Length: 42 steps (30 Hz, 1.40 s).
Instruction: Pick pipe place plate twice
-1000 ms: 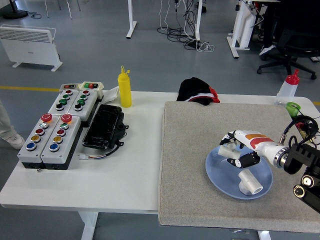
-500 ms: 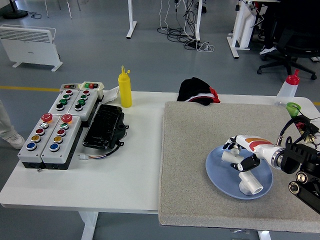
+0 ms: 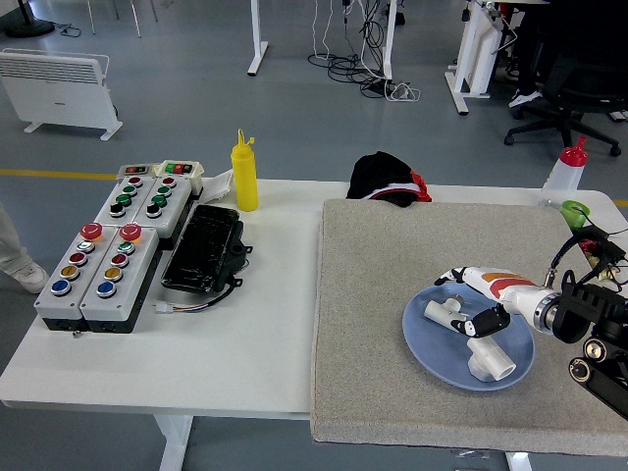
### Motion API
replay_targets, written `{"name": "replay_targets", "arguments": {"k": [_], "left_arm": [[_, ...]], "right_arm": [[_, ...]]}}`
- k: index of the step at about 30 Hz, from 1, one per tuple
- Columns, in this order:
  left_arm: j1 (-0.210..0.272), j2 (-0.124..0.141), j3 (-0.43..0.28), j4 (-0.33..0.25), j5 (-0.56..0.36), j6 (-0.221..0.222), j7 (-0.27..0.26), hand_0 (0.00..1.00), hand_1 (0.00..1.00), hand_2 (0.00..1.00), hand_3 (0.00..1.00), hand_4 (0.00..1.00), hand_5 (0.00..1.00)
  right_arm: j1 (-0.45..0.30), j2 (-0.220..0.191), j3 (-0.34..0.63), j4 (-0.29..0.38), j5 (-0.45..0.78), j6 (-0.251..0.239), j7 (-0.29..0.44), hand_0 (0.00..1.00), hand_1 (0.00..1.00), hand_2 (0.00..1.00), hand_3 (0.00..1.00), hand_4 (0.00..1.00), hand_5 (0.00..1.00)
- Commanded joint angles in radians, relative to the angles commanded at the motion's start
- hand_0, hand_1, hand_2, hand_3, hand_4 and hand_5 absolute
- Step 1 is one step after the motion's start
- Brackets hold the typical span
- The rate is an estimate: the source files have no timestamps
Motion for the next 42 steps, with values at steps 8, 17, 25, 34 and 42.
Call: {"name": "replay_targets", "arguments": {"k": [8, 17, 25, 34, 42], "left_arm": [[-0.001, 0.000, 0.001, 0.000, -0.002, 0.000, -0.001, 0.707, 0.674, 0.667, 0.672, 0.484, 0.998], [-0.010, 0.001, 0.004, 0.002, -0.007, 0.000, -0.006, 0.707, 0.674, 0.667, 0.670, 0.484, 0.998], [-0.014, 0.001, 0.004, 0.002, -0.006, 0.000, -0.005, 0.707, 0.674, 0.667, 0.669, 0.483, 0.998], [-0.008, 0.001, 0.012, 0.004, -0.022, 0.000, -0.013, 0.706, 0.674, 0.667, 0.669, 0.483, 0.998], [-0.007, 0.000, 0.011, 0.005, -0.022, 0.000, -0.013, 0.705, 0.674, 0.666, 0.670, 0.485, 0.998]], "right_arm": [[-0.011, -0.012, 0.067, 0.033, 0.042, -0.032, 0.020, 0.912, 0.862, 0.933, 0.882, 0.755, 0.380], [-0.039, -0.042, 0.208, 0.094, 0.298, -0.110, 0.070, 0.891, 0.841, 0.918, 0.876, 0.719, 0.396], [-0.083, -0.064, 0.316, 0.130, 0.633, -0.102, 0.078, 0.872, 0.824, 0.908, 0.878, 0.635, 0.488], [-0.132, -0.100, 0.469, 0.125, 1.007, -0.038, -0.001, 0.859, 0.813, 0.891, 0.879, 0.588, 0.507], [-0.164, -0.122, 0.524, 0.122, 1.345, -0.030, -0.022, 0.829, 0.793, 0.857, 0.862, 0.596, 0.508]]}}
